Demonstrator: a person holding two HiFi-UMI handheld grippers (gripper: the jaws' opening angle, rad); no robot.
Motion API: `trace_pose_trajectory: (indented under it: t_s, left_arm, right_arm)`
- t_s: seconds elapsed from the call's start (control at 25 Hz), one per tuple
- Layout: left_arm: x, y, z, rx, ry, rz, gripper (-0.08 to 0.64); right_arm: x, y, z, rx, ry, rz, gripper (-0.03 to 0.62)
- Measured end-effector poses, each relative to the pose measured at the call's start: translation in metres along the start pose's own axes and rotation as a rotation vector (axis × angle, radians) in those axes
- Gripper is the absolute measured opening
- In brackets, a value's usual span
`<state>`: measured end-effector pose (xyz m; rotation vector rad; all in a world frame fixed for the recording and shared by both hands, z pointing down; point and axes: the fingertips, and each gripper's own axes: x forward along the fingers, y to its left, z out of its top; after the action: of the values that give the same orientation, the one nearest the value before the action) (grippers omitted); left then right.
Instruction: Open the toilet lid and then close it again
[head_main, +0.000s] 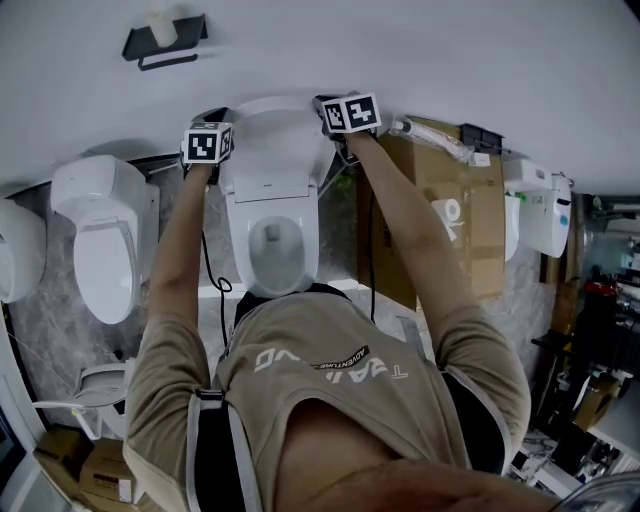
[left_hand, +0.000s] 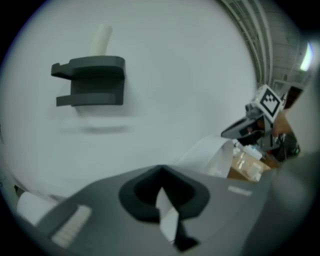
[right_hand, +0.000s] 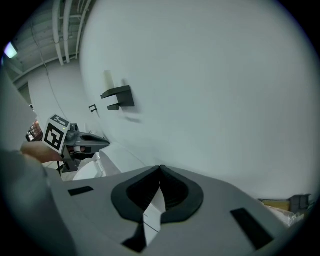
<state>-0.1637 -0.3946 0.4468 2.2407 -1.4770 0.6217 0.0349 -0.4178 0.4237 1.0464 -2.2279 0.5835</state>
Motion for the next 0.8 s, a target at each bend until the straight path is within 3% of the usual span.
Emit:
trace_pose_trajectory:
  t_s: [0.2,0.48,0.8]
  left_arm:
    - [-0.007,-0.008,0.000,0.040,-0.006,0.004,0.005]
    - [-0.011,-0.025,0.030,0.088,-0.057,-0.004,0.005]
    - [-0.002,-0.050,0.038,0.138,-0.026,-0.066,0.005]
  right_arm:
    - [-0.007,0.000,0.008,-0.002,-0.042,-0.008,0.014]
    - [-0.003,0.000,0.020,-0.027,-0.034,0.012,0.014]
    - [0.018,0.004,0.019,-0.120,0.043,0.012,0.013]
